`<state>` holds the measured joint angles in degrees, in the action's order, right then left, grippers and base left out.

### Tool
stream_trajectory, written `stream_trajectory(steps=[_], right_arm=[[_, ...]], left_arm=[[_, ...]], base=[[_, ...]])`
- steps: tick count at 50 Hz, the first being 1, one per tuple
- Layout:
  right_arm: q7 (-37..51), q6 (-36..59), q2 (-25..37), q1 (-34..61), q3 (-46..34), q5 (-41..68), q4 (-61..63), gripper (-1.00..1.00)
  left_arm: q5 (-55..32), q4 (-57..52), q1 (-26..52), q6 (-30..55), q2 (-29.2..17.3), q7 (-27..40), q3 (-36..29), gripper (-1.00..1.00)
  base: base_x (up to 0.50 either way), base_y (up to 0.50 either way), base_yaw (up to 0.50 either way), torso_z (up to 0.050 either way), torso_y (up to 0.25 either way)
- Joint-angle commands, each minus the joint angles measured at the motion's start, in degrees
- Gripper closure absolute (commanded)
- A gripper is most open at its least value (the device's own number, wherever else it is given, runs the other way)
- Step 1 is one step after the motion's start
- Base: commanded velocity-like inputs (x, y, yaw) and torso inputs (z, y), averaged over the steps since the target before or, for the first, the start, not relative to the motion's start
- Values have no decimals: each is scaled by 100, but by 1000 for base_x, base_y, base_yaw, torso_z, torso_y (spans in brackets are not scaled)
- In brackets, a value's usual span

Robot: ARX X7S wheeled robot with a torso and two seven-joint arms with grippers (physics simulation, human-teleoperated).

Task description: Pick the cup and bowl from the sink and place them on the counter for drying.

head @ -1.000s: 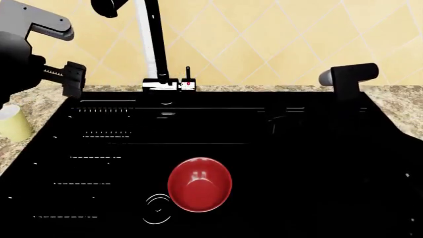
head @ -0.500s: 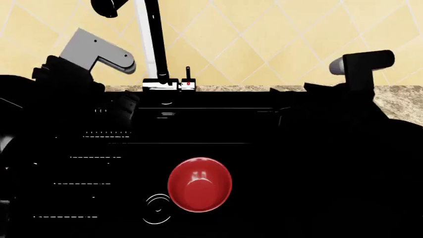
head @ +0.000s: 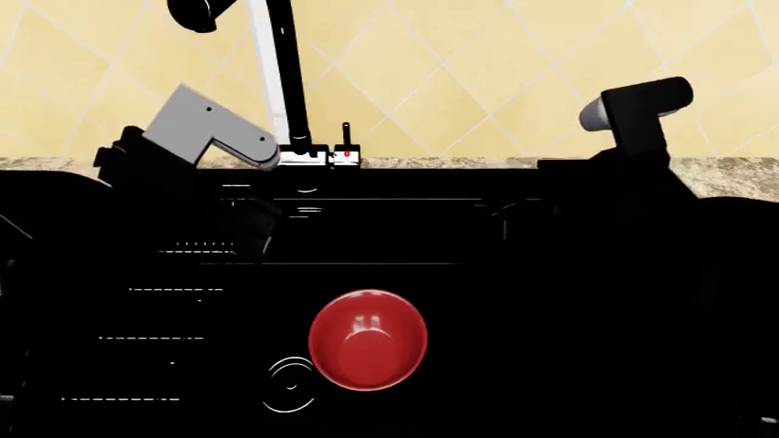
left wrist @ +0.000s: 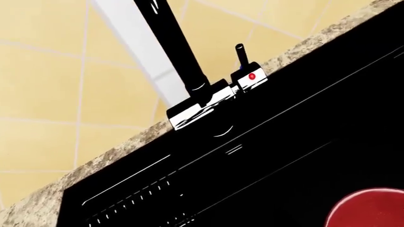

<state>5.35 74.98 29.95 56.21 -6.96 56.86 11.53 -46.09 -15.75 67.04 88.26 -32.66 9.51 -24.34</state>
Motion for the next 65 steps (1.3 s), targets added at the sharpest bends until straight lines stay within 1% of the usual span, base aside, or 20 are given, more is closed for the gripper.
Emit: stream_trajectory(steps=[1,4,6,7,10,13,16,17,23,31,34,36,39,40,45,50,54,55,65], right_arm=[[-587,279,-48,543,-797,6,-509,-100],[-898,265,-37,710,-1172,-86,-629,-100],[-1210,277,-23,915,-1557,-186,-729,-100],[-1398,285,-28,1088,-1823,-279,-805,-100],[-1737,282,-75,1443,-2267,-444,-1022,-100],[-2000,247,-135,1679,-2620,-576,-1204,-100],[-2456,88,-187,1895,-3203,-797,-1364,-100],[-2639,55,-247,1999,-3443,-879,-1454,-100],[-3342,-243,-489,2325,-4259,-1184,-1761,-100],[-4075,-491,-741,2583,-5064,-1433,-2029,-100],[-4227,-591,-785,2622,-5186,-1468,-2062,-100],[-4326,-640,-811,2646,-5297,-1508,-2098,-100],[-4516,-803,-910,2680,-5448,-1584,-2249,-100],[-5210,-1553,-1355,2544,-6077,-1955,-2925,-100],[-5383,-1667,-1548,2561,-6193,-2006,-3195,-100],[-5447,-1748,-1680,2555,-6249,-2045,-3382,-100],[-5546,-1987,-1862,2479,-6368,-2160,-3688,-100],[-5577,-2063,-1905,2442,-6394,-2186,-3781,-100],[-5864,-2764,-2435,2172,-6675,-2487,-4859,-100]], left_arm=[[-315,-113,-249,-58,-134,305,142,-100],[-337,-94,-294,-112,-237,317,176,-100],[-342,-88,-306,-166,-338,304,206,-100],[-346,-88,-320,-121,-285,404,256,-100],[-292,55,-264,-303,-516,270,215,-100],[-277,155,-244,-342,-580,288,270,-100],[-256,185,-332,-453,-699,262,281,-100],[-244,194,-369,-478,-702,285,285,-100],[-233,236,-554,-622,-758,326,342,-100],[-234,277,-545,-716,-840,249,282,-100],[-227,296,-543,-745,-848,235,250,-100],[-260,265,-552,-680,-781,340,295,-100],[-292,279,-511,-669,-826,326,341,-100],[-212,420,-503,-766,-860,320,343,-100],[-216,429,-582,-781,-787,421,351,-100],[-170,523,-556,-924,-912,270,271,-100],[-212,522,-548,-868,-893,339,326,-100],[-213,526,-540,-904,-974,268,317,-100],[-298,349,-772,-869,-1012,432,384,-100]], base=[[0,0,0,0,0],[0,0,0,0,0],[0,0,0,0,0],[0,0,0,0,0],[0,0,0,0,0],[0,0,0,0,0],[0,0,0,0,0],[0,0,0,0,0],[0,0,0,0,0],[0,0,0,0,0],[0,0,0,0,0],[0,0,0,0,0],[0,0,0,0,0],[0,0,0,0,0],[0,0,0,0,0],[0,0,0,0,0],[0,0,0,0,0],[0,0,0,0,0],[0,0,0,0,0]])
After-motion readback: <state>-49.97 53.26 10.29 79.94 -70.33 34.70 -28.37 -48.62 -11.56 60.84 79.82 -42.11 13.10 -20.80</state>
